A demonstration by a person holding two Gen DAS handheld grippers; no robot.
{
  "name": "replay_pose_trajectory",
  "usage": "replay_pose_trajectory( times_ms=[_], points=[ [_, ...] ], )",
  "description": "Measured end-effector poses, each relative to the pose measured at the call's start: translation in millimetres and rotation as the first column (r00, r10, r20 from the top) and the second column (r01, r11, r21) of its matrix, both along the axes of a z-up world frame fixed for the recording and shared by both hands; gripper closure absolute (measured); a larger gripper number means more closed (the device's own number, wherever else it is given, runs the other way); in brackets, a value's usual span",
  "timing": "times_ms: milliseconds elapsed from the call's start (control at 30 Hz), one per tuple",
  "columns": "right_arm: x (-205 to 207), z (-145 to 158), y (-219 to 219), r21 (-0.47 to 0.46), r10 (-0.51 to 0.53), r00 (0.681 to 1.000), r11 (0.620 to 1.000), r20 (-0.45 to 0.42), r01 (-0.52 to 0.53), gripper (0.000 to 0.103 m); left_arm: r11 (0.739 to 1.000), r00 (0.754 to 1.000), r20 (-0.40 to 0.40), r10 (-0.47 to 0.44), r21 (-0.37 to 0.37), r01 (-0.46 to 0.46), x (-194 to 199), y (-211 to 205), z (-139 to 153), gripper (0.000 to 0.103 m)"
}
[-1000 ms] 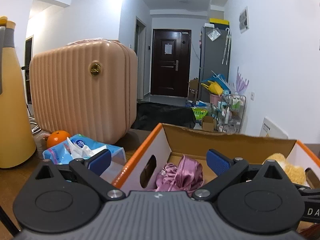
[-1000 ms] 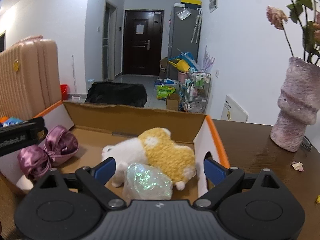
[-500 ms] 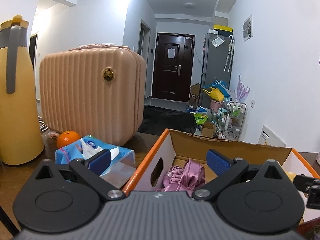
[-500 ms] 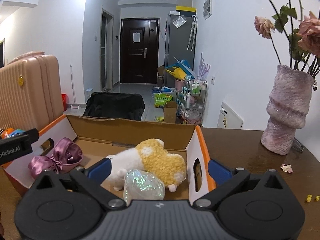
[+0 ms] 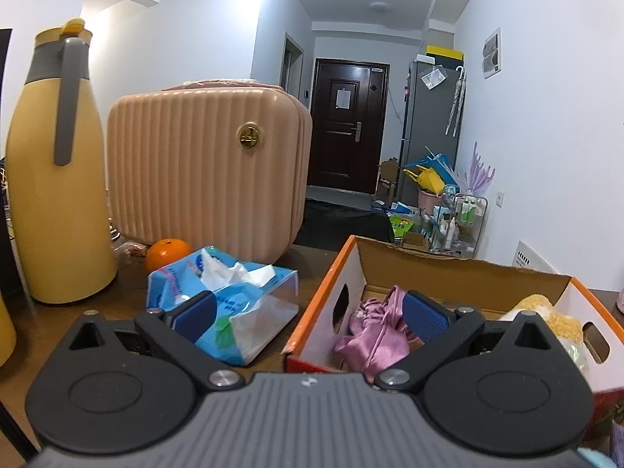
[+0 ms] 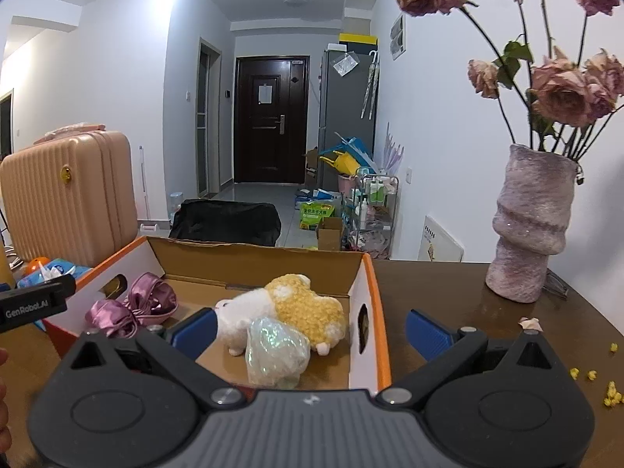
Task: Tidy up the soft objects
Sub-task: 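Withdraw both grippers from the box back toward the remaining soft items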
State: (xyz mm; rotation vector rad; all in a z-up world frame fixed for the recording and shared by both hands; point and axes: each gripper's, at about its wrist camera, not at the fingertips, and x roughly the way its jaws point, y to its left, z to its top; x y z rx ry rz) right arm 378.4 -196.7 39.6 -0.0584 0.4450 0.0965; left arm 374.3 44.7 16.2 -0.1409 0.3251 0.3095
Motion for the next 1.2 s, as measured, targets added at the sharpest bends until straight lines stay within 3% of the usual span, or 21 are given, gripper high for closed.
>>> replay_pose_trajectory(
  times_ms=[900, 1200],
  points=[
    [-103.3, -12.7, -16.9, 0.010, 0.025, 0.998, 1.000, 0.057, -0.026, 0.000, 0.998, 0.998, -0.018, -0.067, 0.015, 0.067, -98.0, -1.6, 0.5, 0.000],
    [-138.3, -17.0, -14.9, -0.027, 0.065, 0.995, 0.998, 0.069, -0.063, 0.000, 0.994, 0.994, -0.018, -0.105, 0.019, 0.105, -130.2, -7.4, 1.1, 0.000]
  ],
)
